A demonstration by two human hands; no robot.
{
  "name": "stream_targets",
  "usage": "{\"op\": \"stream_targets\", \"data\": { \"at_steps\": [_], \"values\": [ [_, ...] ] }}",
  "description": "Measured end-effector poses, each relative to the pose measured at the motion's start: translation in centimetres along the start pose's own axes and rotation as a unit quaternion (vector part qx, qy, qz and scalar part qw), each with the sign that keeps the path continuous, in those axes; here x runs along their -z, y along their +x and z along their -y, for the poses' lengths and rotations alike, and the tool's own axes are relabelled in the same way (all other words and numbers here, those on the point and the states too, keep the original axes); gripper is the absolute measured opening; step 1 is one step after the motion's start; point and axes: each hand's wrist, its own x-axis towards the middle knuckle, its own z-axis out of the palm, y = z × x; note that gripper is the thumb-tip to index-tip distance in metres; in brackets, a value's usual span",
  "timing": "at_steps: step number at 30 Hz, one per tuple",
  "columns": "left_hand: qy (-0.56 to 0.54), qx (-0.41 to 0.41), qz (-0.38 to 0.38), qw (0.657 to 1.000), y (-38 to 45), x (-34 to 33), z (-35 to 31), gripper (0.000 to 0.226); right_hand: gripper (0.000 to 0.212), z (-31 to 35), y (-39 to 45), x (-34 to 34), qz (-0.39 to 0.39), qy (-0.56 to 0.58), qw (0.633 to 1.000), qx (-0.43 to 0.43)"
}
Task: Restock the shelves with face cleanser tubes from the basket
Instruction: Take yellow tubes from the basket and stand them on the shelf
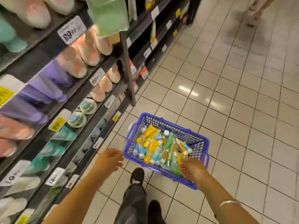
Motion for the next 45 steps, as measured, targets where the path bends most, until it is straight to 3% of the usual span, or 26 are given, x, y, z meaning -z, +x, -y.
{"op": "stream_targets", "data": {
  "at_steps": [9,11,14,16,19,22,25,28,32,35,37,39,42,45],
  "values": [
    [0.177,0.008,0.025,0.984,21.0,-8.7,6.8,0.016,0.036,-7.2,20.0,-6.6,-0.022,-0.095,0.992,-0.082],
    [0.234,-0.006,0.016,0.972,25.4,-10.1,8.4,0.008,0.031,-8.7,23.9,-8.7,-0.006,-0.117,0.99,-0.079],
    [0.307,-0.024,0.003,0.951,31.1,-11.8,10.4,0.025,0.011,-10.5,28.5,-12.6,0.007,-0.101,0.992,-0.079],
    [0.335,-0.04,-0.01,0.941,33.9,-13.0,11.4,0.026,0.029,-11.6,31.2,-15.4,-0.015,-0.115,0.991,-0.06],
    [0.351,-0.085,-0.012,0.932,36.8,-15.4,12.6,0.027,0.028,-12.1,34.2,-18.3,-0.086,-0.112,0.99,-0.021],
    [0.353,-0.086,-0.025,0.931,39.0,-17.4,13.2,0.036,0.025,-12.8,36.6,-20.0,-0.107,-0.133,0.985,-0.007],
    [0.344,-0.065,-0.004,0.937,40.9,-18.4,13.8,0.047,0.046,-13.4,37.7,-20.9,-0.109,-0.186,0.976,-0.023],
    [0.412,-0.019,-0.024,0.91,41.8,-19.0,14.0,0.058,0.053,-13.7,37.9,-21.2,-0.131,-0.198,0.971,-0.03],
    [0.494,-0.004,-0.034,0.869,42.3,-19.7,14.1,0.056,0.038,-14.0,37.4,-20.5,-0.125,-0.171,0.977,0.012],
    [0.506,-0.002,-0.002,0.863,42.5,-19.3,14.2,0.052,0.039,-14.1,36.9,-19.3,-0.097,-0.09,0.99,0.049],
    [0.492,-0.006,0.029,0.87,41.9,-18.5,14.3,0.053,0.028,-13.9,36.5,-18.2,-0.063,-0.033,0.996,0.055],
    [0.432,-0.014,0.048,0.9,40.7,-17.6,14.4,0.05,0.018,-13.6,35.5,-16.9,-0.029,0.014,0.999,0.037],
    [0.315,-0.017,0.061,0.947,37.8,-16.0,14.5,0.035,0.025,-12.9,33.0,-14.9,-0.016,0.058,0.998,0.009],
    [0.19,0.009,0.085,0.978,34.6,-14.8,14.2,0.033,0.018,-11.6,30.2,-13.2,-0.01,0.103,0.994,-0.025]
  ]
}}
